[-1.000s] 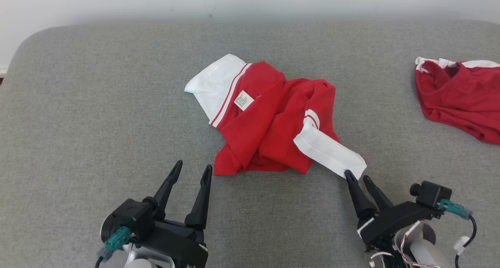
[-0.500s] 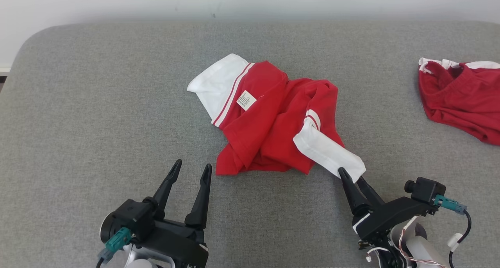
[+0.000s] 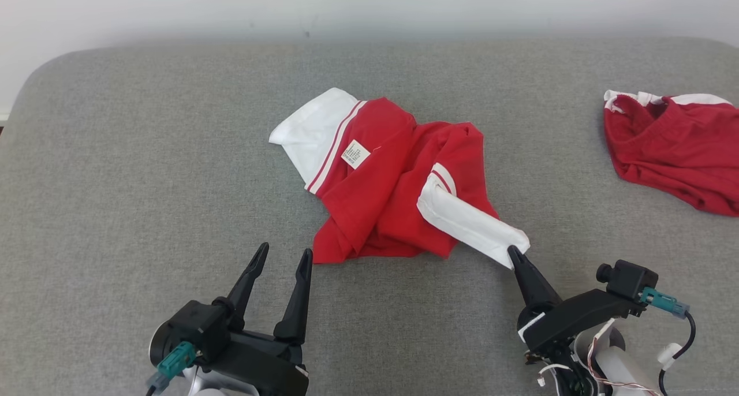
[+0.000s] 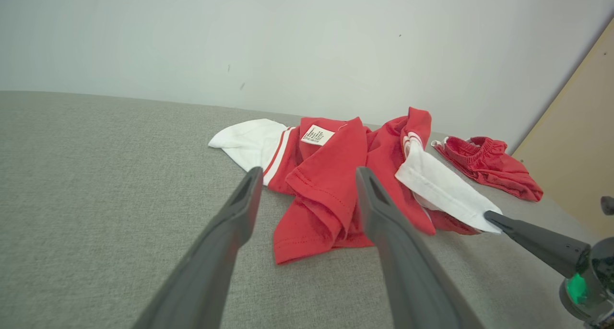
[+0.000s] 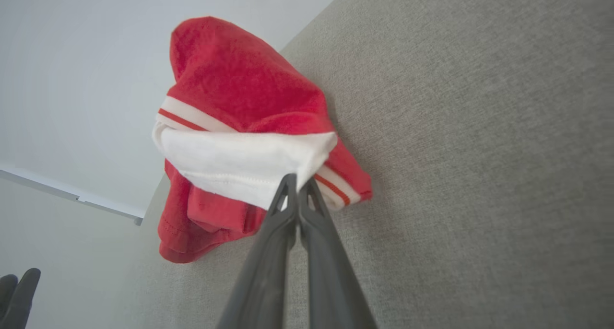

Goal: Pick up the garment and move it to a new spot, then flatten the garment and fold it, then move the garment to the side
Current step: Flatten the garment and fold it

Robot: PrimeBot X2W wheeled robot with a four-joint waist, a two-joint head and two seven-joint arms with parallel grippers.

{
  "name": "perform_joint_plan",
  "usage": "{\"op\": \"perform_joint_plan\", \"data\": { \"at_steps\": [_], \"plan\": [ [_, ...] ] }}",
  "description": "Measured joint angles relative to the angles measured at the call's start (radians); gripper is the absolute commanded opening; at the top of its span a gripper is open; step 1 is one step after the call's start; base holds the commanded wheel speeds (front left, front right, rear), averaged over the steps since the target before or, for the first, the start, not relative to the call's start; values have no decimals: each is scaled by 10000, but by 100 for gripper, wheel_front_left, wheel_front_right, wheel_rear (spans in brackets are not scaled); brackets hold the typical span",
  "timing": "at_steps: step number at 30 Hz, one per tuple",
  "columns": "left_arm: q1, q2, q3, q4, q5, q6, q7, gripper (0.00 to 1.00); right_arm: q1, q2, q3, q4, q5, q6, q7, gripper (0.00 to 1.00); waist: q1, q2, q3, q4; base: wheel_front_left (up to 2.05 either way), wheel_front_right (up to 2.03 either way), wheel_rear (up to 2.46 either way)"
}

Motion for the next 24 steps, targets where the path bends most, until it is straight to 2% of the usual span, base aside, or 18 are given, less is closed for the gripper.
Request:
{"op": "perform_joint_plan", "data": {
  "at_steps": [9,19,24],
  "plan": [
    [55,-65,-244,182,111,-259,0,100,-16,-322,-594,-909,915,0,-573,0,0,-1,-146,-193,0,0,0],
    [319,-184,-732,570,186,-548,4,100,-92,-840,-1868,-2249,2065,0,-1446,0,0,0,-257,-721,0,0,0],
    [146,-391,-1030,915,221,-782,81,100,-94,-984,-2148,-2564,2069,0,-1816,0,0,0,-327,-982,0,0,0]
  ]
}}
